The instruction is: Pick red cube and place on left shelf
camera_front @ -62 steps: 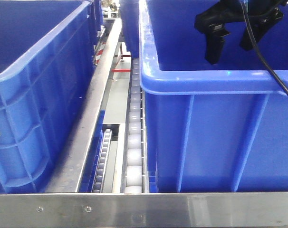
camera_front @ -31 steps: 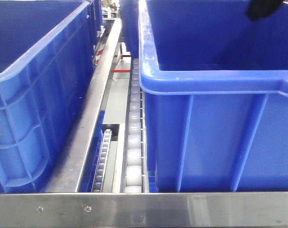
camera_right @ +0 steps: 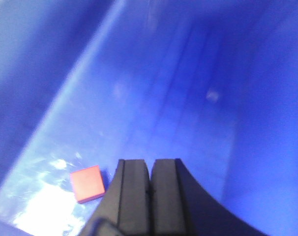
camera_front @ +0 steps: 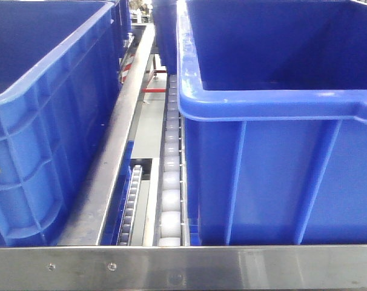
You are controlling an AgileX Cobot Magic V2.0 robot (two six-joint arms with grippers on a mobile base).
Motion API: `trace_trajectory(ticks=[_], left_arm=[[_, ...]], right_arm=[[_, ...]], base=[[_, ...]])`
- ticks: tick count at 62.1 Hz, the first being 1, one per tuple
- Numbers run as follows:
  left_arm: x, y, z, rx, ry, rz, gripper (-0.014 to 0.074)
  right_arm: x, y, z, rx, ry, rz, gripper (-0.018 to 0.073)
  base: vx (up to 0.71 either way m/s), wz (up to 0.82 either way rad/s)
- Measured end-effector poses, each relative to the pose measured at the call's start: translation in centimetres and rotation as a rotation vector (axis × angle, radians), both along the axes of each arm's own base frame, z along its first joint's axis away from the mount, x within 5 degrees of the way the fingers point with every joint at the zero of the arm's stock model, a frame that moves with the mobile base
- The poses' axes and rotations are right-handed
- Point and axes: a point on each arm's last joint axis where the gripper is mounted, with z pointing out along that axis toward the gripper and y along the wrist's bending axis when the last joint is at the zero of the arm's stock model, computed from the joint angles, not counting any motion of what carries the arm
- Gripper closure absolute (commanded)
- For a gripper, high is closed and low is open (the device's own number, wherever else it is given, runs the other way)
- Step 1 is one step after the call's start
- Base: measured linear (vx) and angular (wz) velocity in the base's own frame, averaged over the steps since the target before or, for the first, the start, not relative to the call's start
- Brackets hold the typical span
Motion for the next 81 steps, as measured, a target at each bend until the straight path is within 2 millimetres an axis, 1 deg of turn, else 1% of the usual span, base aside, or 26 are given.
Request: trace_trajectory(ticks=[9, 17, 22, 32, 41, 52, 72, 81], left_arm=[[0.0, 0.0, 0.0, 0.000, 0.000, 0.000, 0.0495], [0.0, 0.0, 0.0, 0.000, 0.000, 0.000, 0.0495], [0.0, 0.0, 0.0, 0.000, 0.000, 0.000, 0.0495], [0.0, 0.0, 0.0, 0.000, 0.000, 0.000, 0.0495], [0.0, 0.0, 0.0, 0.000, 0.000, 0.000, 0.0495], [0.0, 0.0, 0.0, 0.000, 0.000, 0.000, 0.0495], [0.0, 0.0, 0.0, 0.000, 0.000, 0.000, 0.0495], [0.0, 0.0, 0.0, 0.000, 0.000, 0.000, 0.0495]], right_arm=[[-3.7, -1.3, -0.9, 0.043, -0.093, 0.000, 0.0507], [-6.5, -2.4, -3.0, 0.077, -0.155, -0.002, 0.0507], [-7.7, -2.8, -4.3, 0.099, -0.178, -0.006, 0.0507], [-9.5, -3.5, -6.1, 0.136, -0.241, -0.009, 0.0507], [-10.1, -3.7, -6.8, 0.147, -0.262, -0.009, 0.0507], [-10.1, -3.7, -6.9, 0.148, -0.262, -0.010, 0.0507], [-10.1, -3.7, -6.9, 0.152, -0.271, -0.007, 0.0507], [-10.0, -3.4, -6.2, 0.211, -0.357, 0.014, 0.0507]], base=[[0.00, 0.00], [0.00, 0.00], [0.00, 0.00], [0.00, 0.00], [0.00, 0.00], [0.00, 0.00], [0.00, 0.00], [0.00, 0.00]])
